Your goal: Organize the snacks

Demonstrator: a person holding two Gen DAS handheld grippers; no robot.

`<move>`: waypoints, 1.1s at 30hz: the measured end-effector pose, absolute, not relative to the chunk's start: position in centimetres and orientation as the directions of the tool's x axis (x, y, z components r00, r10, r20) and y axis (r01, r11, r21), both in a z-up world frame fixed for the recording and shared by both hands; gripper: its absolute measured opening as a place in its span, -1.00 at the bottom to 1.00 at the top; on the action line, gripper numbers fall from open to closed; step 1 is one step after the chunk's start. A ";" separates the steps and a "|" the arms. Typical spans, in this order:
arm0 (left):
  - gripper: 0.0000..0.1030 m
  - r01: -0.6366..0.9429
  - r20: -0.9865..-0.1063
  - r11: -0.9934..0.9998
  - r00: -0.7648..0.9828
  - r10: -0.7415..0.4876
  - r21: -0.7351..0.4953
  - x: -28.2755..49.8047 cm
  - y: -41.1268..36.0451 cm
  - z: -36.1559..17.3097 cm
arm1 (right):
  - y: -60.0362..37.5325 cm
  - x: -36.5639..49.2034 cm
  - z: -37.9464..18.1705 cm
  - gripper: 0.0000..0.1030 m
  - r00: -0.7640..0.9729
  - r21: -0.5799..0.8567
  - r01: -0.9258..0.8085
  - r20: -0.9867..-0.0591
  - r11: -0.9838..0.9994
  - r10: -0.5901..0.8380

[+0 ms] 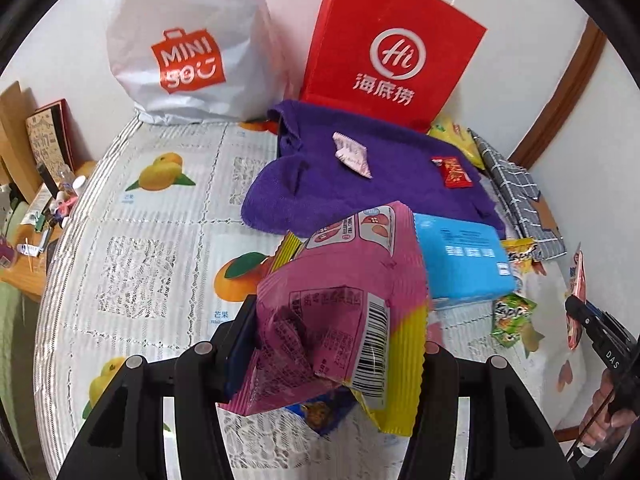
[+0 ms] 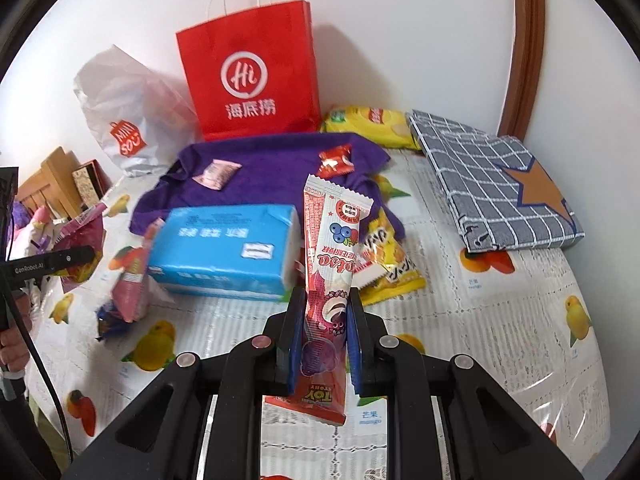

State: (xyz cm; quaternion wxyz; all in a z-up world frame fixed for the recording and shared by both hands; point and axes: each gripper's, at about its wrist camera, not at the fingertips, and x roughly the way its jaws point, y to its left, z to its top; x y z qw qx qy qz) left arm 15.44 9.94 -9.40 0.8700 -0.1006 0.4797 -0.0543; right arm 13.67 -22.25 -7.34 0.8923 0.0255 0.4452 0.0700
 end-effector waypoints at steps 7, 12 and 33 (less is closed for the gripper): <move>0.04 0.028 -0.802 0.968 0.555 -0.222 -0.248 14.8 8.2 -7.1 | -22.2 13.5 -5.3 -0.63 0.613 0.127 -0.115 -0.771 0.985 0.171; 0.04 0.039 -0.787 0.967 0.573 -0.228 -0.252 14.4 7.2 -5.7 | -22.3 13.5 -4.4 -0.63 0.624 0.124 -0.113 -0.763 0.986 0.167; 0.04 0.077 -0.761 0.968 0.604 -0.236 -0.239 14.8 4.7 -2.9 | -22.3 16.0 -2.7 -0.62 0.660 0.116 -0.116 -0.733 0.986 0.164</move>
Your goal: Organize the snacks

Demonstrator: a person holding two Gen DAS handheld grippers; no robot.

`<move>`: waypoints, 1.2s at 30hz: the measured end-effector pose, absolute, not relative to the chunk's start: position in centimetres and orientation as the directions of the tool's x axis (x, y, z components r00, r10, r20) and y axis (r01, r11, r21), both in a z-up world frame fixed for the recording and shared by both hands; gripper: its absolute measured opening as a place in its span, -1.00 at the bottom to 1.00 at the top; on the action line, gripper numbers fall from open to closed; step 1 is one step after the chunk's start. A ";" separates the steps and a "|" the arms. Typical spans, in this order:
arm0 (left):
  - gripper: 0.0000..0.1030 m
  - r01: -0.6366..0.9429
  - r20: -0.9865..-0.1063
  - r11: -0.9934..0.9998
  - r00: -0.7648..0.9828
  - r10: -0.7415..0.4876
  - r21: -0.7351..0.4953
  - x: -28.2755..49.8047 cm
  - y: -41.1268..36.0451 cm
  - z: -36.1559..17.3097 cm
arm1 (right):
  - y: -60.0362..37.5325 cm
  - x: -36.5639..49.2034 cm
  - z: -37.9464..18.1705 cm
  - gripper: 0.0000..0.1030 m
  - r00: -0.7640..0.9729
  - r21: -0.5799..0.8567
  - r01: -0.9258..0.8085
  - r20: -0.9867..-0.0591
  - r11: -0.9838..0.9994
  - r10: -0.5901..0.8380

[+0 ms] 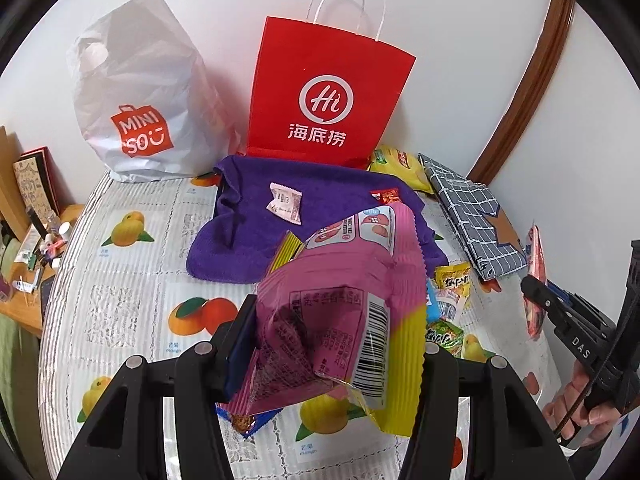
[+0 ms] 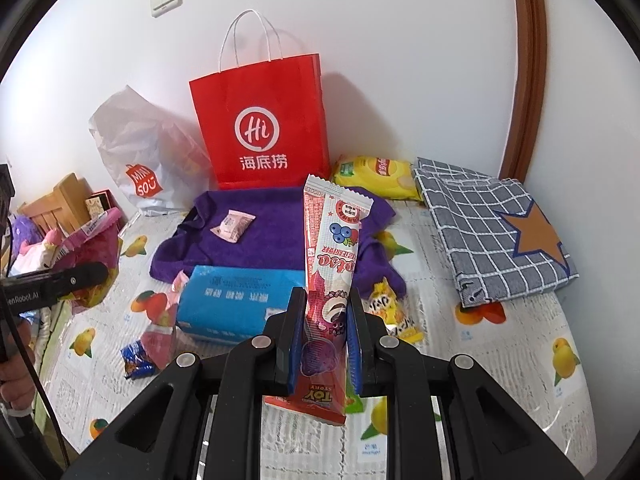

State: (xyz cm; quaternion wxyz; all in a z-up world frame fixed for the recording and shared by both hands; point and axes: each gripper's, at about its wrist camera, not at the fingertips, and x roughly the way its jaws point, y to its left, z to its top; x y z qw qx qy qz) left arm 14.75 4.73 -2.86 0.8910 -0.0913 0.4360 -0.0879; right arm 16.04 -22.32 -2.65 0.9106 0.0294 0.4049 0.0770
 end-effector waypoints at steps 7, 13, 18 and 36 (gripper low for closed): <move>0.04 0.084 -0.755 0.967 0.611 -0.239 -0.239 16.6 4.5 -2.4 | -21.6 18.7 -2.1 -0.62 0.665 0.127 -0.126 -0.725 0.984 0.179; 0.04 0.087 -0.749 0.963 0.612 -0.254 -0.256 18.7 4.3 -2.3 | -20.8 21.1 -1.7 -0.62 0.673 0.128 -0.131 -0.717 0.983 0.183; 0.04 0.092 -0.752 0.964 0.609 -0.252 -0.248 20.6 4.2 -2.3 | -20.4 23.1 -1.9 -0.62 0.674 0.138 -0.136 -0.713 0.981 0.194; 0.04 0.080 -0.756 0.975 0.619 -0.210 -0.206 27.9 4.5 -2.5 | -19.0 31.1 -3.8 -0.62 0.663 0.124 -0.147 -0.724 0.981 0.191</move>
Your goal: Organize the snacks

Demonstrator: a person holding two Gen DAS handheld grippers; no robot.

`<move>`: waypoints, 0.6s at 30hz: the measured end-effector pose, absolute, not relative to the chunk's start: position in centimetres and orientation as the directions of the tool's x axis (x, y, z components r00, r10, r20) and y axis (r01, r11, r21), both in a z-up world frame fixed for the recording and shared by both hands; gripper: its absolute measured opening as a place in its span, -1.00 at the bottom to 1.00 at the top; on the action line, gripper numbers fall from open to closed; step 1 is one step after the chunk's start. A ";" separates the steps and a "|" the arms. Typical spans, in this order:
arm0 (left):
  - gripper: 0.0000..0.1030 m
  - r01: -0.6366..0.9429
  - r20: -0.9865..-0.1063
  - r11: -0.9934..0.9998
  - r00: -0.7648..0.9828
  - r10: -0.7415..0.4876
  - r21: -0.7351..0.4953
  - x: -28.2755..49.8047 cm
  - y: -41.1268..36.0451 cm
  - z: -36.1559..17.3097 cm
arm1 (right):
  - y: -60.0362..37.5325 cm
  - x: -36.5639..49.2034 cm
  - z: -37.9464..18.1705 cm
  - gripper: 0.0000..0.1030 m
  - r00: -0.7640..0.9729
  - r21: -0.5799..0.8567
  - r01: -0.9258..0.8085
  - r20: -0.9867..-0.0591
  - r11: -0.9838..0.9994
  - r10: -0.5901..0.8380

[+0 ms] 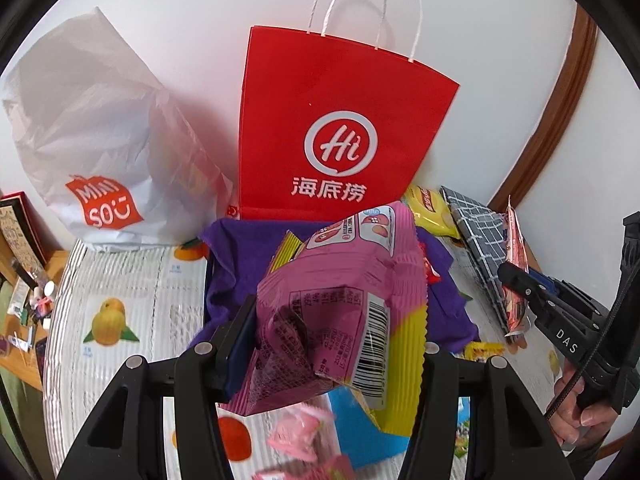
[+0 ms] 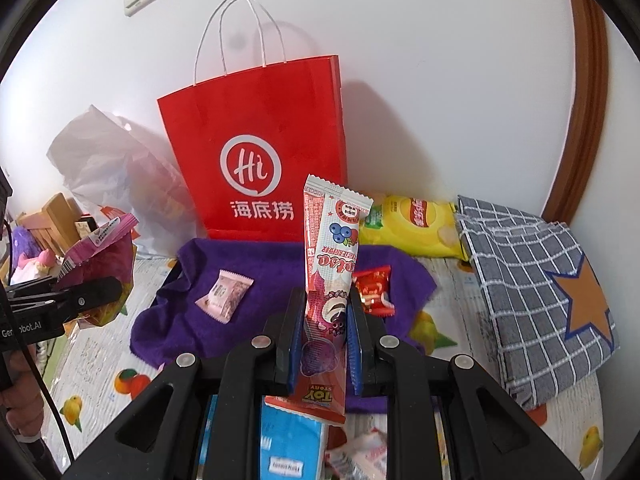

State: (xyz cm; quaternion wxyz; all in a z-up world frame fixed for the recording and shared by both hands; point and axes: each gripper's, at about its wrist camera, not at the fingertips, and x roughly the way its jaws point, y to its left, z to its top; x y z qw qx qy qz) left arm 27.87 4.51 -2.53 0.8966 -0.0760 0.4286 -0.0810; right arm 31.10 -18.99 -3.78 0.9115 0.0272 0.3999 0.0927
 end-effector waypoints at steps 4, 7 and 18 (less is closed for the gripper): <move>0.04 0.061 -0.752 0.970 0.621 -0.223 -0.237 29.9 5.0 -2.5 | -18.6 33.1 -3.7 -0.62 0.665 0.114 -0.150 -0.723 0.982 0.186; 0.04 0.074 -0.751 0.971 0.621 -0.222 -0.226 30.9 5.0 -2.9 | -18.3 34.3 -3.9 -0.62 0.666 0.121 -0.156 -0.720 0.980 0.195; 0.04 0.031 -0.803 0.974 0.560 -0.204 -0.226 33.4 6.8 -7.4 | -18.4 37.0 -8.2 -0.62 0.602 0.110 -0.186 -0.773 0.976 0.202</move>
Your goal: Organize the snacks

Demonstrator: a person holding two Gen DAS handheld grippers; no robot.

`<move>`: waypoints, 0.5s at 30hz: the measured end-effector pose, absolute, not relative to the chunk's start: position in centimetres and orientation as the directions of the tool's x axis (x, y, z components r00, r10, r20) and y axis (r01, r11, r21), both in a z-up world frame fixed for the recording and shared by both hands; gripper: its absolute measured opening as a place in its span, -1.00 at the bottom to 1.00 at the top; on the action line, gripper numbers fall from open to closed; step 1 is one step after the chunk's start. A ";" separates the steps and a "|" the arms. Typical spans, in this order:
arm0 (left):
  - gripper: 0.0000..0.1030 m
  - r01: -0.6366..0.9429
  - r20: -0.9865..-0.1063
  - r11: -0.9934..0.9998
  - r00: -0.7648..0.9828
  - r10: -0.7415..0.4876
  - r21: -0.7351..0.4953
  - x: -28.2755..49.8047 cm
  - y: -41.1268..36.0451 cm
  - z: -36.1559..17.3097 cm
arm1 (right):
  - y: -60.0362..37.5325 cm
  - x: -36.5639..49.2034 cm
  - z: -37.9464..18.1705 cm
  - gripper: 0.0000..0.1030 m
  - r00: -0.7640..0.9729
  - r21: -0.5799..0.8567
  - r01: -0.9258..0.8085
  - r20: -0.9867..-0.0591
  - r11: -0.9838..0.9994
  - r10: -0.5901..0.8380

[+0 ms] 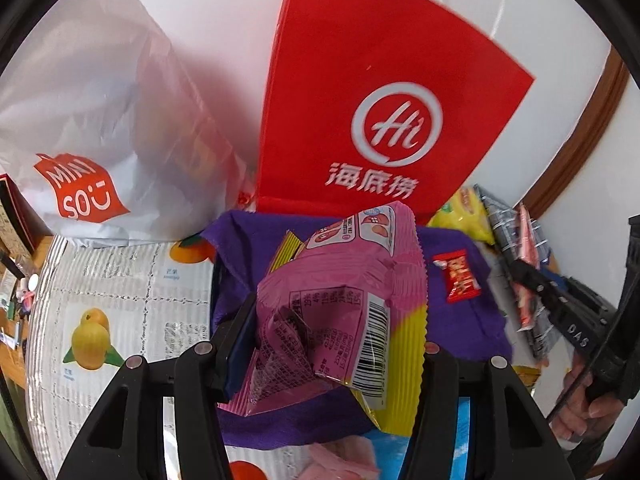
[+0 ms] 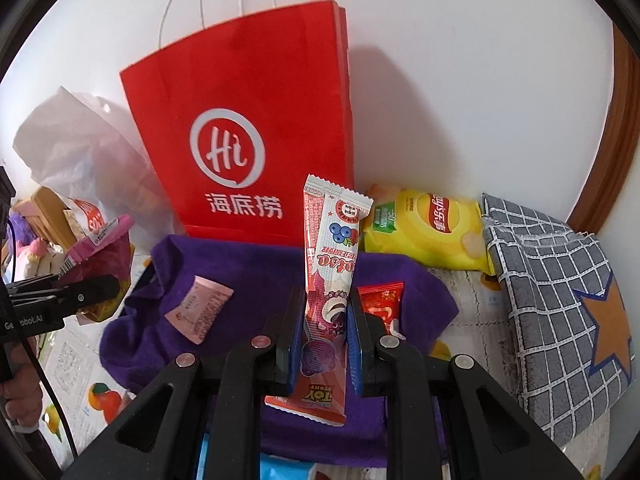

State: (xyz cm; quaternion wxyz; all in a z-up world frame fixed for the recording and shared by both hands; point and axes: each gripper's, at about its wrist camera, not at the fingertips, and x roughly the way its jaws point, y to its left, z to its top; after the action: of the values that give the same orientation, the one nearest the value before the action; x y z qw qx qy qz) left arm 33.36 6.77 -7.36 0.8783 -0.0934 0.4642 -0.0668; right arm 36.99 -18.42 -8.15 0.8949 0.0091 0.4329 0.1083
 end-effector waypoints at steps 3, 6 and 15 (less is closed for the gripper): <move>0.04 0.017 -0.809 0.971 0.550 -0.210 -0.240 33.6 7.4 -8.0 | -18.5 37.1 -8.9 -0.62 0.590 0.104 -0.206 -0.780 0.973 0.208; 0.04 0.013 -0.814 0.972 0.544 -0.205 -0.236 33.6 7.6 -8.4 | -18.9 37.7 -9.5 -0.62 0.573 0.108 -0.205 -0.792 0.973 0.209; 0.04 0.011 -0.821 0.972 0.532 -0.205 -0.236 33.8 7.6 -9.0 | -19.0 37.7 -10.0 -0.62 0.553 0.097 -0.234 -0.805 0.967 0.215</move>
State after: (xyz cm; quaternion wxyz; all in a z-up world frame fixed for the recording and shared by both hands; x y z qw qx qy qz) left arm 33.76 7.63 -9.00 0.8694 -0.1012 0.4796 -0.0622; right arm 37.72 -18.96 -9.95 0.8812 -0.0108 0.4551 0.1273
